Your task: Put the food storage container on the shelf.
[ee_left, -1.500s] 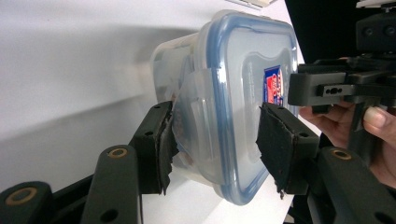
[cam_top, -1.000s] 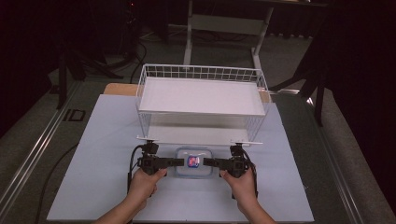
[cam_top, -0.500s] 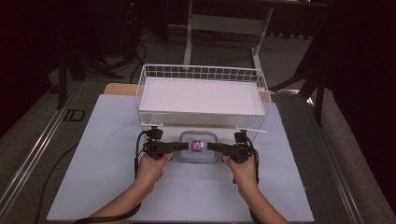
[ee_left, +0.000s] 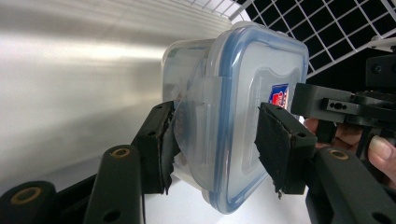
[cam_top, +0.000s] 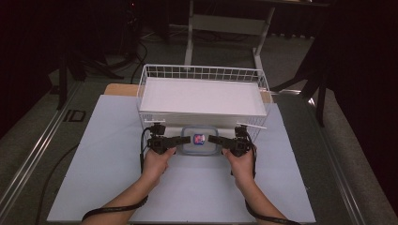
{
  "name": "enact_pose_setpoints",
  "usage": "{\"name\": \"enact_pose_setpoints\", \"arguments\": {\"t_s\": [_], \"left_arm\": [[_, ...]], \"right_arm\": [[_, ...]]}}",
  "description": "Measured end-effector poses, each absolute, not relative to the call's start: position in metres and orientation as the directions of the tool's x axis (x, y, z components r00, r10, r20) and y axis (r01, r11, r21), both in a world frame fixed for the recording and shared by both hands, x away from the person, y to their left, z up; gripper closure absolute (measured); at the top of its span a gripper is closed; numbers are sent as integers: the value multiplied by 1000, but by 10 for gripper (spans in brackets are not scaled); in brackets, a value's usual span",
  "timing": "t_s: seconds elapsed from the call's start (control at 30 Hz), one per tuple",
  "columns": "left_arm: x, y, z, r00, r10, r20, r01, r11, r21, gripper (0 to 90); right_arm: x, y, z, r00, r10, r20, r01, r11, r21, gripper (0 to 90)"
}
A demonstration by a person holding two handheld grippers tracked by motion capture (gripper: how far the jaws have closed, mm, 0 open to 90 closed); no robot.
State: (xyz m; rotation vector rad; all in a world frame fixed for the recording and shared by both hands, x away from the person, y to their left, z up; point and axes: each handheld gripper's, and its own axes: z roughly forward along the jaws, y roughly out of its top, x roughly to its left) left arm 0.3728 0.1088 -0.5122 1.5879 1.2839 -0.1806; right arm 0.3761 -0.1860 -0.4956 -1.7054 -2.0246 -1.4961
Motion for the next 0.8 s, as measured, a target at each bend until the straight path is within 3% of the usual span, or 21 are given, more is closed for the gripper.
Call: {"name": "enact_pose_setpoints", "arguments": {"t_s": [0.33,0.5,0.8], "left_arm": [[385,111,-525,390,621,-680,797,142,587,492],[389,109,-524,406,635,-657,779,135,612,489],[390,105,-529,428,650,-628,746,138,651,435]], "right_arm": [[391,-183,-507,-345,704,621,797,-130,590,461],[397,-186,-512,-312,676,668,812,-175,557,459],[400,-181,-513,-325,705,631,786,-170,595,430]]}}
